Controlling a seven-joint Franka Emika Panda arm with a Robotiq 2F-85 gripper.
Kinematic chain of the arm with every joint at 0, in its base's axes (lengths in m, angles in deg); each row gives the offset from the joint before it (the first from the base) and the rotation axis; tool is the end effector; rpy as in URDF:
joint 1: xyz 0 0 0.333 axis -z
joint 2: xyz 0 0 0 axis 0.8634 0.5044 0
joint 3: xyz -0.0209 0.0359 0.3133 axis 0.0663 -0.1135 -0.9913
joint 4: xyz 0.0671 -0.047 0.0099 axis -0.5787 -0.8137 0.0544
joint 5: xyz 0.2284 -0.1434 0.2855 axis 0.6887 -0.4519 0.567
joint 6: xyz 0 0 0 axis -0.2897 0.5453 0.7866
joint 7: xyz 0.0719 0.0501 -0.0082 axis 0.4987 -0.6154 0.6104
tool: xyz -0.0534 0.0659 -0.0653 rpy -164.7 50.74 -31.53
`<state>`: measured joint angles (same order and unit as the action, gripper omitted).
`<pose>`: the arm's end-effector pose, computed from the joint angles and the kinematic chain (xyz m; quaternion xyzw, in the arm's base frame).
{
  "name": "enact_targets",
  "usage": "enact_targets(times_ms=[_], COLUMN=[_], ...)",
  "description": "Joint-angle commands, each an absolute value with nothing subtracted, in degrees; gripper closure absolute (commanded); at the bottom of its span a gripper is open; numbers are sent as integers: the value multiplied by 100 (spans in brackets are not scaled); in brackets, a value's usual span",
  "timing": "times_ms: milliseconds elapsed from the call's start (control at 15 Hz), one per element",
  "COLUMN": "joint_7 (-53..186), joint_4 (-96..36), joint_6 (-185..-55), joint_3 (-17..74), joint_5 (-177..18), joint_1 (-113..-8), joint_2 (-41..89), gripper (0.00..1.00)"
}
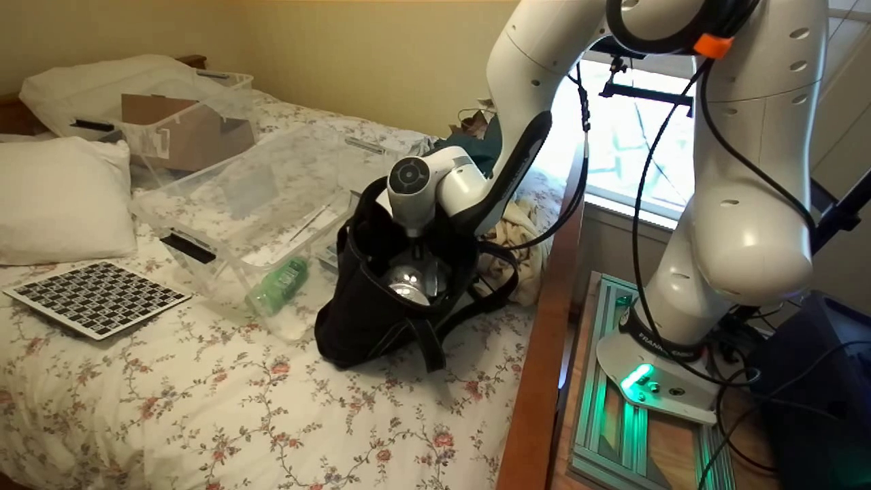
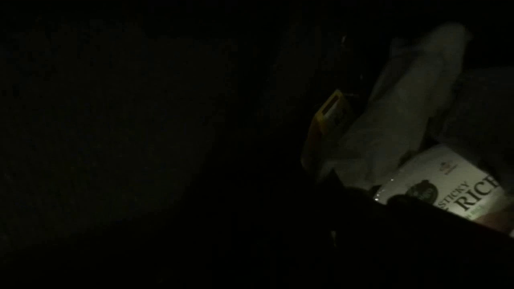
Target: Remove the white cloth from the black bag
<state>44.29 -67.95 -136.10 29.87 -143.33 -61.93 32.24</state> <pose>0.5114 -0.0085 0.1536 0.9261 0.2622 0.0174 0.2706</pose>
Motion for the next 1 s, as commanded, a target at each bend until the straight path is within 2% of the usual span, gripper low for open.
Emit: enact_targets(times_ms=[0, 933], joint_7=[4113, 2662], joint_4=[-7385, -8656], joint_6=[-13726, -13644], joint_3=[2982, 3205], joint_5=[-14132, -14518], joint_1=[-6134, -6173], joint_2=[2672, 901], gripper=[97, 98])
